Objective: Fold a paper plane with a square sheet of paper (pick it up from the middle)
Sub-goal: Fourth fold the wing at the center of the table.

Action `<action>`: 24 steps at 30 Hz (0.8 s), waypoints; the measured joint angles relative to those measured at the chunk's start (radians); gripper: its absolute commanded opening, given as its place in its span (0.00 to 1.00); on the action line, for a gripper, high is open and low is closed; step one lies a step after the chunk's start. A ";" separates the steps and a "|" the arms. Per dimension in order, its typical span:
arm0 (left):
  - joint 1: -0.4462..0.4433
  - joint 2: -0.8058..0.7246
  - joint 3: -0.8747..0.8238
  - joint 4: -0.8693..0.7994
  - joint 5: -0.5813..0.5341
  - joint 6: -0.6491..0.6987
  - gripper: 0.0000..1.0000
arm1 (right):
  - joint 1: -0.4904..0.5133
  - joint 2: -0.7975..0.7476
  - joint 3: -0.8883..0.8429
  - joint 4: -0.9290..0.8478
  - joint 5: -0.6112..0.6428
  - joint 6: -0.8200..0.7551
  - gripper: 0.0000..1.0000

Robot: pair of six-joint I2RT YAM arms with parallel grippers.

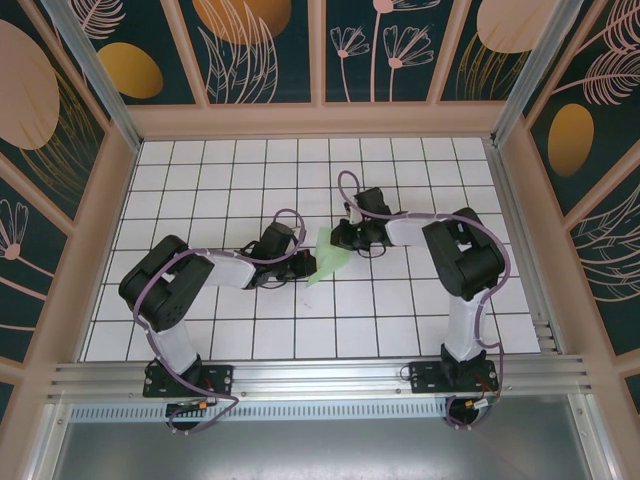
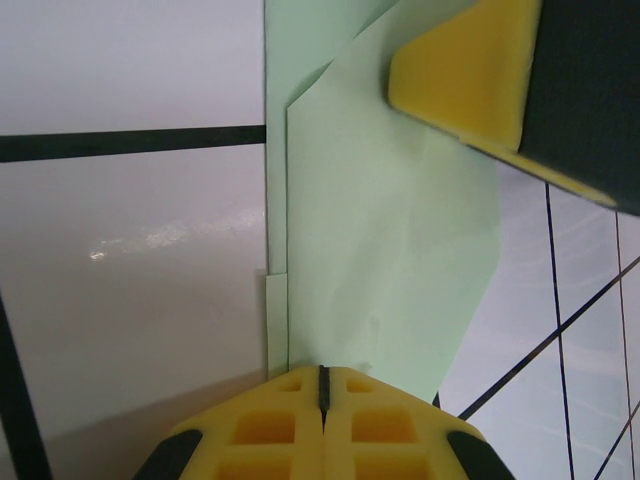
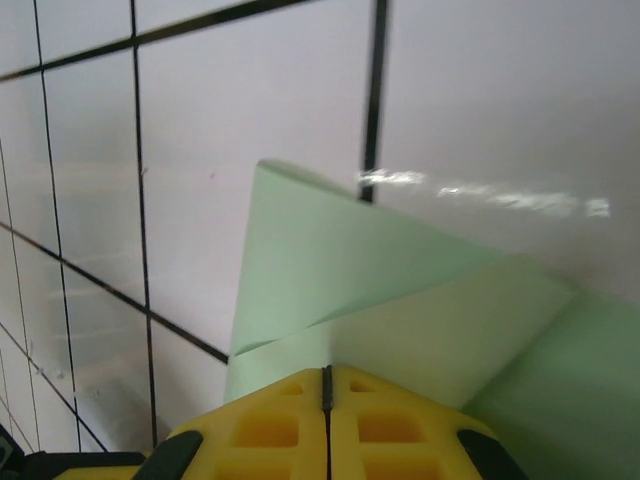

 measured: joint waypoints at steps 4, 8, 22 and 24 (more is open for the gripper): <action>0.000 0.000 0.000 -0.002 0.000 0.000 0.02 | 0.055 0.000 -0.008 0.006 -0.002 0.000 0.06; 0.000 0.000 0.001 -0.003 0.000 0.000 0.02 | 0.059 -0.005 -0.024 0.028 -0.006 0.000 0.06; 0.000 0.000 0.001 -0.003 0.000 0.000 0.01 | -0.047 -0.012 -0.017 0.004 -0.023 -0.019 0.08; 0.000 0.000 0.002 -0.003 0.000 0.000 0.01 | -0.059 -0.022 -0.013 -0.002 -0.007 -0.019 0.08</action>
